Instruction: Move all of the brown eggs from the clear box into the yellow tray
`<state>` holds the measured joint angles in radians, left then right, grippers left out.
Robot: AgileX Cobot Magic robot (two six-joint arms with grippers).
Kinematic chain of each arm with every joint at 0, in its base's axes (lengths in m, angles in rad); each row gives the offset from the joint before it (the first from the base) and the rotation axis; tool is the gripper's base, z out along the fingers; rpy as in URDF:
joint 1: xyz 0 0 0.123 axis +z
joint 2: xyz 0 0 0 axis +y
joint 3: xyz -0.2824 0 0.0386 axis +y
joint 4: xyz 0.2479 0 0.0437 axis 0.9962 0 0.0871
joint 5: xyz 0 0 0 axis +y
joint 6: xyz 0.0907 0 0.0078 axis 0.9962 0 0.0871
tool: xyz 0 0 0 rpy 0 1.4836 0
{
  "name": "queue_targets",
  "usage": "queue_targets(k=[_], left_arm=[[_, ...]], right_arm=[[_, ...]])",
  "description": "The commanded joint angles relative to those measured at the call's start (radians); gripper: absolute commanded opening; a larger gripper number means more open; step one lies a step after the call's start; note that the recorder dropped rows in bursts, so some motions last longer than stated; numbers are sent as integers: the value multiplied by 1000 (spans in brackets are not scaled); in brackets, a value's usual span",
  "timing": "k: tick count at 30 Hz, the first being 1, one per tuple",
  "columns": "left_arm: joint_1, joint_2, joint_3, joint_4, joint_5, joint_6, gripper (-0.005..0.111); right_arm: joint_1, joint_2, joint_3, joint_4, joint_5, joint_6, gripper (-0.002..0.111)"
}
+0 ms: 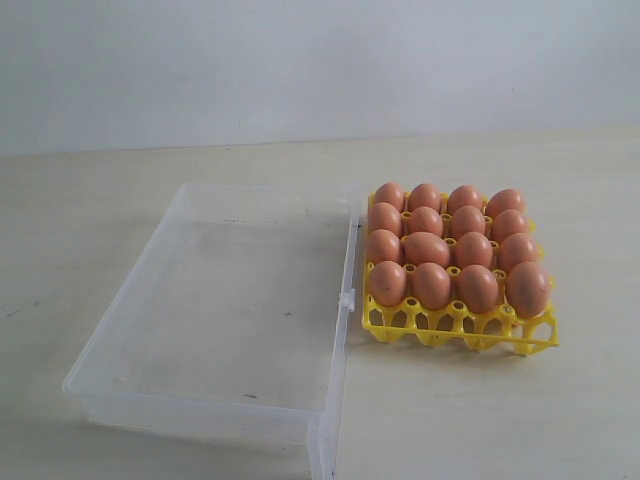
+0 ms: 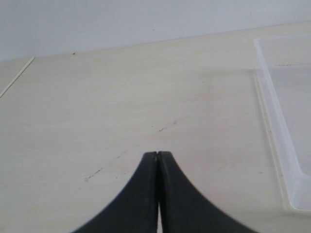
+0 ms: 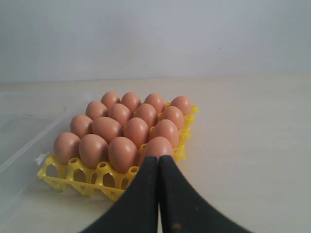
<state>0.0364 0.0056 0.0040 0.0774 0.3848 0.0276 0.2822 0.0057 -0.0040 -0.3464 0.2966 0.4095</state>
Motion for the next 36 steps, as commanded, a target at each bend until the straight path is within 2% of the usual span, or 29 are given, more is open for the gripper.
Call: queue_targets(k=[1, 5, 12, 14, 19, 22, 24, 36], left_arm=[[-6, -6, -4, -2, -6, -7, 0], [-6, -6, -4, -2, -6, -7, 0], [-6, -6, -4, -2, -6, -4, 0], [-6, -6, -4, -2, -6, -4, 0], [-6, -6, -4, -2, -6, -7, 0], [-6, -6, -4, -2, -6, -7, 0], [-6, -6, -4, -2, -6, -4, 0], [-6, -6, -4, -2, -6, -7, 0]], right_arm=[[-6, -6, 4, -183, 5, 197, 0], [-6, -6, 4, -190, 49, 227, 0], [-6, -6, 4, -22, 72, 88, 0], [-6, -6, 4, 89, 59, -21, 0], [-6, -6, 4, 473, 42, -547, 0], [-6, -6, 4, 623, 44, -743, 0], [-6, -6, 4, 662, 44, -788, 0], [-6, -6, 4, 651, 43, -775, 0]])
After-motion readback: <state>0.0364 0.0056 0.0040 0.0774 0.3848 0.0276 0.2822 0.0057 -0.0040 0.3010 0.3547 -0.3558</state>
